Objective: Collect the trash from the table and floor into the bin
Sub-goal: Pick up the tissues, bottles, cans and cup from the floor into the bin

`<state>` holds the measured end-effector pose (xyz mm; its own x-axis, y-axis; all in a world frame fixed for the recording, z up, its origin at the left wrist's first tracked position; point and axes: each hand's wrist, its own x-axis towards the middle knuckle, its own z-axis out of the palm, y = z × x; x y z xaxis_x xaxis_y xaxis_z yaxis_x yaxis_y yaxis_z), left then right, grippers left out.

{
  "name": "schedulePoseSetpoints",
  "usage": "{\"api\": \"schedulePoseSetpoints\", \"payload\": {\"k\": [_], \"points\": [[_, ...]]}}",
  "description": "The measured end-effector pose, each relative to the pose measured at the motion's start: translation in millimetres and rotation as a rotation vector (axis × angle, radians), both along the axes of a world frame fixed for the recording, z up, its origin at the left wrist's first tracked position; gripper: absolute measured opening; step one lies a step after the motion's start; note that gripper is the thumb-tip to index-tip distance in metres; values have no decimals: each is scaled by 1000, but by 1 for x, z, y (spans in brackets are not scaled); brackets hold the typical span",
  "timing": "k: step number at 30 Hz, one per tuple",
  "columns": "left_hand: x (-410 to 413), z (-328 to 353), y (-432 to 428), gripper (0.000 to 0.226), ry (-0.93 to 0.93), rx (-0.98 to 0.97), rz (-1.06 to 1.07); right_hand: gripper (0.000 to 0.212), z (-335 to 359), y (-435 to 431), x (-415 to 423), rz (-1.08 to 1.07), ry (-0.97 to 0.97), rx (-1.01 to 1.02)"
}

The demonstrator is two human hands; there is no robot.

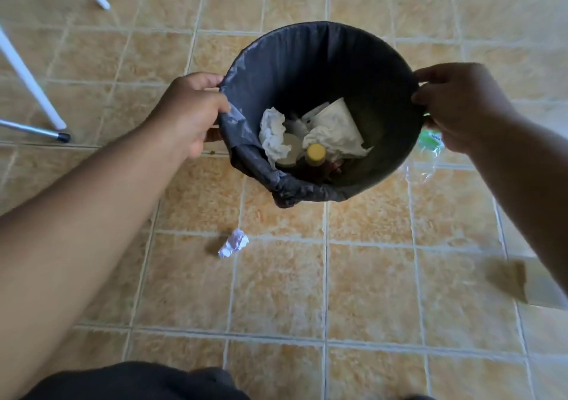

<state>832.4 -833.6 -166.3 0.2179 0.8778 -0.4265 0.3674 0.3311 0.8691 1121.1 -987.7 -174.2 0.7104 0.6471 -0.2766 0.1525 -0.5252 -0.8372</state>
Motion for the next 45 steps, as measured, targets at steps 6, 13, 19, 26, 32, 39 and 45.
{"api": "schedulePoseSetpoints", "payload": {"k": [6, 13, 19, 26, 32, 39, 45], "points": [[-6, -16, -16, 51, -4, 110, -45, 46, -6, -15, -24, 105, -453, -83], [-29, -45, -10, 23, -155, 147, -142, 62, -7, -13, -31, 234, -638, -61], [-66, -119, -28, 31, 618, 84, -389, 59, -7, -12, -33, 284, -696, -94], [-72, -165, -63, 66, 1061, 104, -1003, 68, -16, -11, -30, 339, -701, -79], [-70, -182, -80, 38, 1213, 167, -1058, 69, -19, -14, -25, 359, -729, -79], [-74, -149, -40, 14, 1001, 50, -753, 66, -20, -12, -28, 347, -721, -88], [-75, -62, 36, 7, 224, 259, 192, 67, -17, -8, -29, 354, -709, -96]]}}
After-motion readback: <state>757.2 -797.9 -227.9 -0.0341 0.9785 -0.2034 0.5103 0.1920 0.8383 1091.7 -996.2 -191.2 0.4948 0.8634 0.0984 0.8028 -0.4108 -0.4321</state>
